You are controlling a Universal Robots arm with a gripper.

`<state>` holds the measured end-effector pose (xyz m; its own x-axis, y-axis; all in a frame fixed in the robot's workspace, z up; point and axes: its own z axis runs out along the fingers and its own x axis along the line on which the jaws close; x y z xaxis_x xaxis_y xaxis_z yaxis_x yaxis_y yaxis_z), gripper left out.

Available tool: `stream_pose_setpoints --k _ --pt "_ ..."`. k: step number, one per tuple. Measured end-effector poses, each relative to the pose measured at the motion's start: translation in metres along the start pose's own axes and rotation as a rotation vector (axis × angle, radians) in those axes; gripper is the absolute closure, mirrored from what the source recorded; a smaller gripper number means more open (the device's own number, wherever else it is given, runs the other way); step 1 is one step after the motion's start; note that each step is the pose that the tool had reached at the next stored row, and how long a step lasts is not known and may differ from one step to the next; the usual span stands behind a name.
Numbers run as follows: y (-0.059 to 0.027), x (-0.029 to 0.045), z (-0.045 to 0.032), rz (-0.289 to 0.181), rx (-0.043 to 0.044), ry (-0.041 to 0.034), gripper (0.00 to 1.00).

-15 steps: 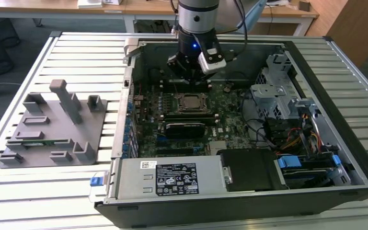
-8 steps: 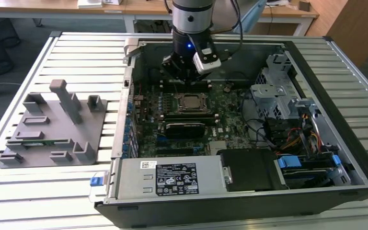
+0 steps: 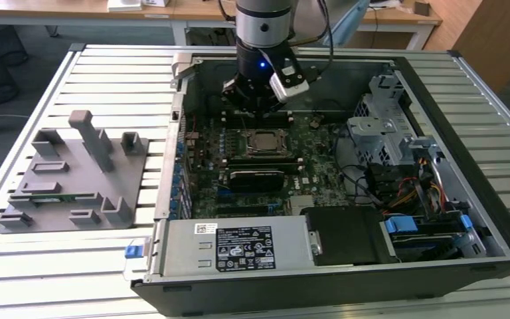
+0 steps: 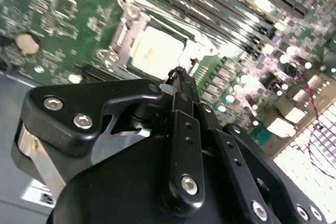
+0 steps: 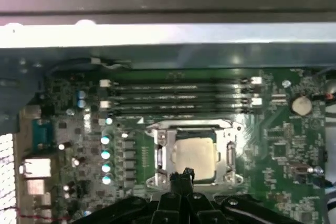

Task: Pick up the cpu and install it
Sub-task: 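Install the first cpu locking lever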

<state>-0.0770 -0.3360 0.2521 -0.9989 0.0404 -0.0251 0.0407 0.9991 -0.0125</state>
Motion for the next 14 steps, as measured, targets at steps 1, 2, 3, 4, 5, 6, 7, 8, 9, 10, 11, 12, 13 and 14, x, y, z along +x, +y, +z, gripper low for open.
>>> stream_pose_setpoints --k 1,2,3,4,5,6,7,8,9,10,11,12,13,14 --pt "-0.0002 0.0044 0.0 0.0 -0.0027 -0.0005 0.89" --pt "-0.0003 0.0087 -0.0001 0.0 -0.0039 -0.0009 0.89" --pt "-0.0005 0.0132 -0.0002 0.0 -0.0042 -0.0012 0.89" --pt "-0.0007 0.0176 -0.0003 0.0 -0.0043 -0.0015 0.89" --pt "-0.0008 0.022 -0.0004 0.0 -0.0043 -0.0017 0.89" --pt "-0.0008 0.0255 -0.0005 0.0 -0.0044 -0.0018 0.89" --pt "-0.0005 0.0283 -0.0005 0.0 -0.0044 -0.0018 0.89" --pt "0.0 0.0304 -0.0006 0.0 -0.0042 -0.0017 0.89" --pt "0.001 0.0315 -0.0005 0.0 -0.0044 -0.0018 0.89" --pt "0.0021 0.0327 -0.0005 0.0 -0.0044 -0.0018 0.89" --pt "0.0036 0.0337 -0.0005 0.0 -0.0043 -0.0017 0.89" --pt "0.0054 0.0347 -0.0005 0.0 -0.0045 -0.0019 0.89" --pt "0.0069 0.0363 -0.0006 0.0 -0.0044 -0.0017 0.89" --pt "0.0093 0.0375 -0.0006 0.0 -0.0042 -0.0017 0.89"
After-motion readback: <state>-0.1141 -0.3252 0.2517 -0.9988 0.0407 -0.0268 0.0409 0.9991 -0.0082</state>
